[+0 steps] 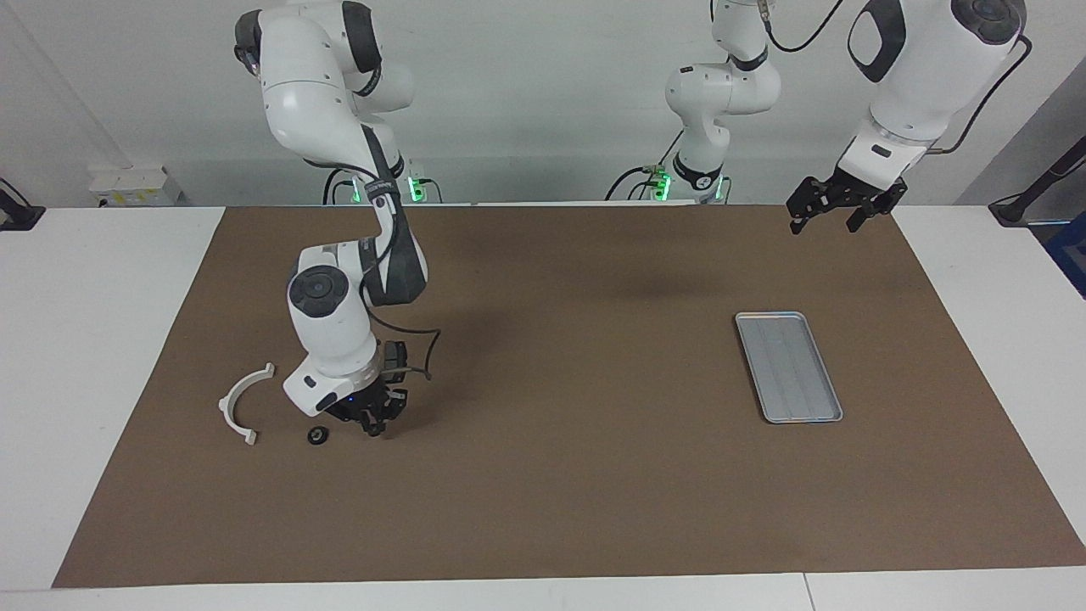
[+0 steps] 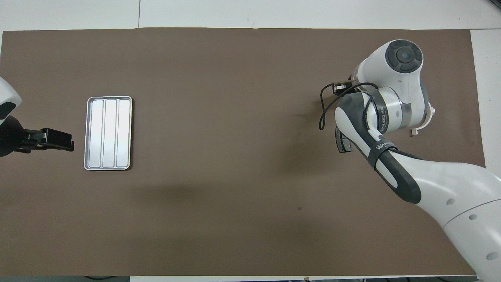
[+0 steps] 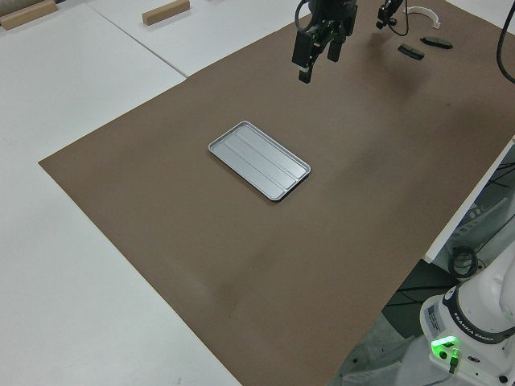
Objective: Place bearing gear from tray to pile
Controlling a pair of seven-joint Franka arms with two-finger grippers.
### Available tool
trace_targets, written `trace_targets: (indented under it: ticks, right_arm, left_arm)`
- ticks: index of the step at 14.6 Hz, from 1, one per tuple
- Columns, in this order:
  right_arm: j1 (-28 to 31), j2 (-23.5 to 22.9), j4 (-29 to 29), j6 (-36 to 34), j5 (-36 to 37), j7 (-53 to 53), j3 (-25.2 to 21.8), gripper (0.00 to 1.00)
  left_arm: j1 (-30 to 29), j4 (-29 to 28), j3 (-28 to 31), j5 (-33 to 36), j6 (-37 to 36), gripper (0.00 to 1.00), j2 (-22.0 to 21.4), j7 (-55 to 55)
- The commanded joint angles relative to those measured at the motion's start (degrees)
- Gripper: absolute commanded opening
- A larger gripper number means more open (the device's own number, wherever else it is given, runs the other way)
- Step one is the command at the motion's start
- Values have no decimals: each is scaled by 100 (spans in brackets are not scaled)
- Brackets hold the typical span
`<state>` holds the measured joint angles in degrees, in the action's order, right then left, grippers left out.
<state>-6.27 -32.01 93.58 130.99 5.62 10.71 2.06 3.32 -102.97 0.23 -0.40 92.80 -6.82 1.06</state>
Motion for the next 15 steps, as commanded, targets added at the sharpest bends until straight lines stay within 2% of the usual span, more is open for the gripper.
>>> trace_targets:
  ticks: [1,10,11,12,13,15]
  right_arm:
    - [91,-164,20,330,-96,-184,66,0]
    - [91,-174,64,401,-96,-105,66,0]
    - [91,-174,64,401,-96,-104,66,17]
    - [91,-174,64,401,-96,-96,66,61]
    - [100,-174,64,401,-96,-104,66,100]
    - [100,-174,64,393,-96,-105,66,100]
  left_arm:
    - [2,-57,21,-57,-8,100,-100,-19]
    - [2,-57,21,-65,1,100,-100,-19]
    - [2,-57,21,-65,-8,100,-100,-19]
    - [2,-57,21,-65,-8,100,-100,-19]
    - [2,-57,21,-57,-8,100,-100,-19]
    - [2,-57,21,-65,1,100,-100,-19]
